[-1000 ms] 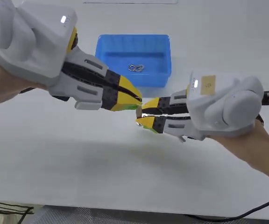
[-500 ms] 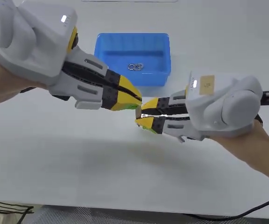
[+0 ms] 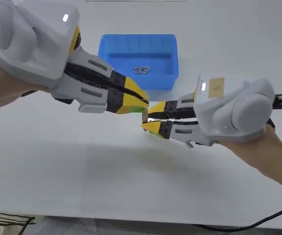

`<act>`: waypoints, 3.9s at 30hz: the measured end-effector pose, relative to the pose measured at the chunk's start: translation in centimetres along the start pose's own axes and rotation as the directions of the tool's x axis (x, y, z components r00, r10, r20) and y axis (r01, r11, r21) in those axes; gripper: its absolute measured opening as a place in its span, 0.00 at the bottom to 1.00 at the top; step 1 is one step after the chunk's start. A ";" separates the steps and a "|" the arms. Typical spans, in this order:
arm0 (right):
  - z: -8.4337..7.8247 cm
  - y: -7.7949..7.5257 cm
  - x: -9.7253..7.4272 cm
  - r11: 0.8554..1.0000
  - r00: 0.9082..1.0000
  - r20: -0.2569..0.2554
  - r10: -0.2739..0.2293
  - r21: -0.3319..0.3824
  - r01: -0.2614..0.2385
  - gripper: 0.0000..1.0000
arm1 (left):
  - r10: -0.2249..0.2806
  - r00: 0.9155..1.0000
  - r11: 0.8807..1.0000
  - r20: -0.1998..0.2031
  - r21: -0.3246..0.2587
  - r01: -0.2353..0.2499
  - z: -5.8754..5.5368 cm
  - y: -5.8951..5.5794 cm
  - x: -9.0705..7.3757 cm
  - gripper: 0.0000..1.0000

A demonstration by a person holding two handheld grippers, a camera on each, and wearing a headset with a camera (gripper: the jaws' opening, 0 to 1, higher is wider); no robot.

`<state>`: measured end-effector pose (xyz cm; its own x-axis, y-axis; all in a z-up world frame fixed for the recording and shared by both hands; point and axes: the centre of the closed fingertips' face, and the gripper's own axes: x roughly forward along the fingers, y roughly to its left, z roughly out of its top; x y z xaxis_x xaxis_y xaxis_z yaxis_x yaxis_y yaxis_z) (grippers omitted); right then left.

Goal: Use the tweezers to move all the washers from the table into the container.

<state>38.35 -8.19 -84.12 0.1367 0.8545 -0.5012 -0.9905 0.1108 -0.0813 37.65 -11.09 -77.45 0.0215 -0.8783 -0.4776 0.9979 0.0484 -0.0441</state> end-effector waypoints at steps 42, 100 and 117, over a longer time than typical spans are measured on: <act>-0.4 0.1 0.2 0.999 1.000 -0.002 0.005 0.044 -0.005 0.10 | -0.012 1.000 0.998 -0.009 -0.058 0.012 -0.2 -0.5 0.7 0.06; 8.8 -9.5 -1.5 0.986 0.994 0.099 -0.036 -0.160 0.052 0.10 | 0.075 0.997 0.977 -0.031 0.201 -0.067 6.2 8.3 -5.8 0.06; 4.1 -12.2 3.2 0.990 0.999 0.030 0.012 -0.141 -0.008 0.10 | 0.056 0.995 0.994 -0.086 0.103 -0.047 0.7 12.2 -3.7 0.06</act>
<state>50.81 -4.76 -81.18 0.1240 0.8705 -0.4762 -0.9797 0.0313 -0.1979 49.80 -7.62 -75.63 0.0723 -0.8303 -0.5526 0.9968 0.0410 0.0688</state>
